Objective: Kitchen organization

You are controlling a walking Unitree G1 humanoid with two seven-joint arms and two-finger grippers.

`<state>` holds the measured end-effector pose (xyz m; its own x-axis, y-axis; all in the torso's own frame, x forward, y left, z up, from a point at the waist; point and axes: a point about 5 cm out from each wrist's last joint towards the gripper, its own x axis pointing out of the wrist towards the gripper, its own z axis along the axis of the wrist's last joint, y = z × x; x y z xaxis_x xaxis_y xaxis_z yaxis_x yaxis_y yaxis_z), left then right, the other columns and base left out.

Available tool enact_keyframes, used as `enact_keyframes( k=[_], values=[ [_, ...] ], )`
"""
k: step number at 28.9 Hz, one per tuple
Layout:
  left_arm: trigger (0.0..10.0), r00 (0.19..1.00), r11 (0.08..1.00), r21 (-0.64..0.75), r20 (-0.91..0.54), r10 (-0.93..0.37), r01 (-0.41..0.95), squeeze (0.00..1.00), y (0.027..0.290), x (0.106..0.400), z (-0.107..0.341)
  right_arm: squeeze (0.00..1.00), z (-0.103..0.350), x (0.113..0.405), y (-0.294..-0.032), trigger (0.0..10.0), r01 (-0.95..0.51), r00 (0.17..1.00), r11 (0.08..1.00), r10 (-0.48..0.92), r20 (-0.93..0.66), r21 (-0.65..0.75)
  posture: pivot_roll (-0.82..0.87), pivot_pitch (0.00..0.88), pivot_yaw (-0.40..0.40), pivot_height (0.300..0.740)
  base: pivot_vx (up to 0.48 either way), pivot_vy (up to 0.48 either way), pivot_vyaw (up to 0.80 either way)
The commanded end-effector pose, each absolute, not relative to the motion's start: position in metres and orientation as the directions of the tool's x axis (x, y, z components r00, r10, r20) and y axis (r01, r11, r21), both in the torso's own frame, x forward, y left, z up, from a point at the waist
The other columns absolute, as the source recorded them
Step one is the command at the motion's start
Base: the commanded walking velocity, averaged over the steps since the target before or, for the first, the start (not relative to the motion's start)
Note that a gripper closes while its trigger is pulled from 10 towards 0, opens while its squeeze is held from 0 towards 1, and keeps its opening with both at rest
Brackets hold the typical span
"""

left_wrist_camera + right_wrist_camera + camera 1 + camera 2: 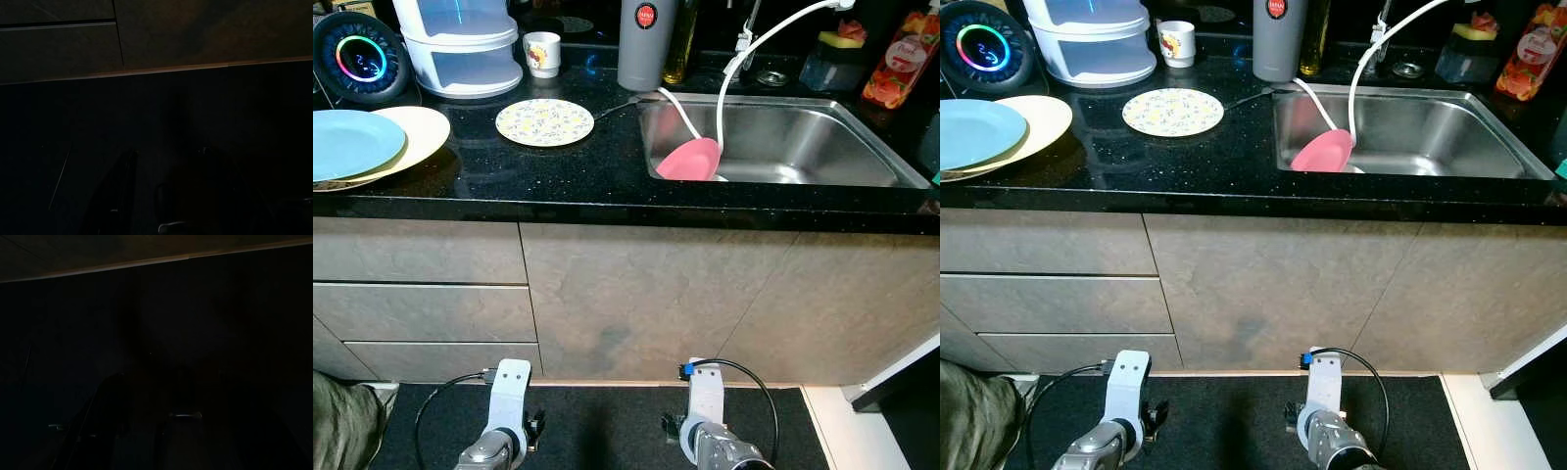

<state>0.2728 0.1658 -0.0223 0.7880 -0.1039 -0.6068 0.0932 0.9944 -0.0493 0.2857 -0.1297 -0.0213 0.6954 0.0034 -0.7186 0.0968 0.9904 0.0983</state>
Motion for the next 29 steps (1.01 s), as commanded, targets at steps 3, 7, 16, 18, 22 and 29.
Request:
enact_keyframes(
  k=[3, 7, 16, 18, 22, 29],
  values=[
    [10.0, 0.762, 0.994, -0.048, -0.639, -0.105, 0.096, 0.0, 0.1654, 0.2645, -0.0302, 0.0, -0.0271, 0.2792, -0.1294, 10.0, 0.09, 0.674, 0.991, 0.01, -0.739, 0.096, 0.02, 0.156, -0.026, 0.74, 0.0, 0.0, 0.0],
    [10.0, 0.762, 0.994, -0.053, -0.639, -0.105, 0.093, 0.0, 0.1651, 0.2648, -0.03, 0.0, -0.0261, 0.2803, -0.1277, 10.0, 0.082, 0.678, 0.991, 0.021, -0.735, 0.104, 0.01, 0.162, -0.028, 0.74, 0.0, 0.0, 0.0],
    [10.0, 0.794, 0.994, -0.096, -0.599, -0.106, 0.061, 0.0, 0.1645, 0.2711, -0.0236, 0.0, -0.0242, 0.2824, -0.133, 10.0, 0.127, 0.692, 0.986, -0.007, -0.722, 0.113, 0.02, 0.168, -0.028, 0.74, 0.0, 0.0, 0.0],
    [10.0, 0.798, 0.994, -0.1, -0.595, -0.097, 0.046, 0.0, 0.1659, 0.2713, -0.0232, 0.0, -0.0241, 0.2826, -0.1335, 10.0, 0.123, 0.69, 0.987, -0.012, -0.723, 0.101, 0.02, 0.168, -0.028, 0.74, 0.0, 0.0, 0.0],
    [10.0, 0.795, 0.995, -0.102, -0.602, -0.075, 0.016, 0.0, 0.1694, 0.2706, -0.0239, 0.0, -0.0231, 0.2836, -0.1329, 10.0, 0.098, 0.694, 0.992, -0.015, -0.72, 0.074, 0.02, 0.169, -0.028, 0.74, 0.0, 0.0, 0.0],
    [10.0, 0.75, 0.995, 0.015, -0.658, -0.064, 0.098, 0.0, 0.1663, 0.2682, -0.0287, 0.0, -0.0246, 0.282, -0.1285, 10.0, -0.014, 0.675, 1.0, -0.008, -0.738, -0.023, 0.02, 0.168, -0.03, 0.74, 0.0, 0.0, 0.0]
  ],
)
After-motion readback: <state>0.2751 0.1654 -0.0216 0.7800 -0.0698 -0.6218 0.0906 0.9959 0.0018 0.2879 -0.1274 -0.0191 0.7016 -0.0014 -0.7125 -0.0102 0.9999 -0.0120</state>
